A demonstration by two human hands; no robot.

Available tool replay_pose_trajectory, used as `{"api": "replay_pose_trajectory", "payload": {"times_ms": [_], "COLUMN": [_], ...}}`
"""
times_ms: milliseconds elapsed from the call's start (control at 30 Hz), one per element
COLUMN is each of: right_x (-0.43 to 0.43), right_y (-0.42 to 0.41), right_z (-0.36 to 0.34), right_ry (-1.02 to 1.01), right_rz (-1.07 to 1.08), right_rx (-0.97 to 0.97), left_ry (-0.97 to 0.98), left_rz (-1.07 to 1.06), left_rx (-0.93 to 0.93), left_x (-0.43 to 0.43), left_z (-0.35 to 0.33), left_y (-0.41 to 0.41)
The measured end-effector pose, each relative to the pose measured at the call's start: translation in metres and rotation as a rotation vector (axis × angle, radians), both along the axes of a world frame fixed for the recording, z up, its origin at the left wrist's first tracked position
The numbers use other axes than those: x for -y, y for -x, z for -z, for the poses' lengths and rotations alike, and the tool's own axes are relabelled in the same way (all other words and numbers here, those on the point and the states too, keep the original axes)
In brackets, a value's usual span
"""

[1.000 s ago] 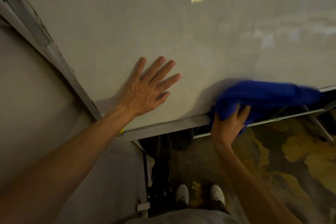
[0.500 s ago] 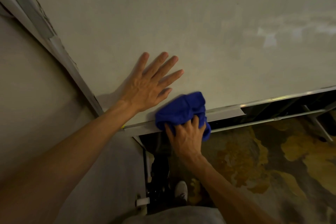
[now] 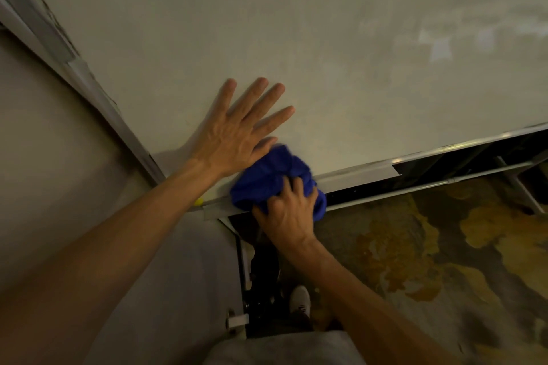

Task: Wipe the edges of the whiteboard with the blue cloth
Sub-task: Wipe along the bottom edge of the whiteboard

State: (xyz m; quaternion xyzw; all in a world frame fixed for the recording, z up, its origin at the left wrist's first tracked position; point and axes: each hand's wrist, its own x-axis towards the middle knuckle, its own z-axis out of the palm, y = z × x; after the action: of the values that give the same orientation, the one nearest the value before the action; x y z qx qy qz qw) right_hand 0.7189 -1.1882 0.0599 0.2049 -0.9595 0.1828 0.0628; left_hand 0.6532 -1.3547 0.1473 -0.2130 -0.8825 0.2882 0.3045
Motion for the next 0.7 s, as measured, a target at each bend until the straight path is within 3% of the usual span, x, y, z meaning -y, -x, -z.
{"api": "replay_pose_trajectory", "payload": {"times_ms": [200, 700], "right_x": [-0.057, 0.04], "right_y": [0.032, -0.02], "right_z": [0.009, -0.004], "right_ry": [0.033, 0.061], "right_rz": [0.095, -0.158], "right_rx": [-0.007, 0.055], "left_ry": [-0.005, -0.01], "left_rz": [0.002, -0.09], "left_rx": [-0.014, -0.046], "left_x": [-0.001, 0.021], "left_z": [0.001, -0.007], "left_y": [0.001, -0.013]}}
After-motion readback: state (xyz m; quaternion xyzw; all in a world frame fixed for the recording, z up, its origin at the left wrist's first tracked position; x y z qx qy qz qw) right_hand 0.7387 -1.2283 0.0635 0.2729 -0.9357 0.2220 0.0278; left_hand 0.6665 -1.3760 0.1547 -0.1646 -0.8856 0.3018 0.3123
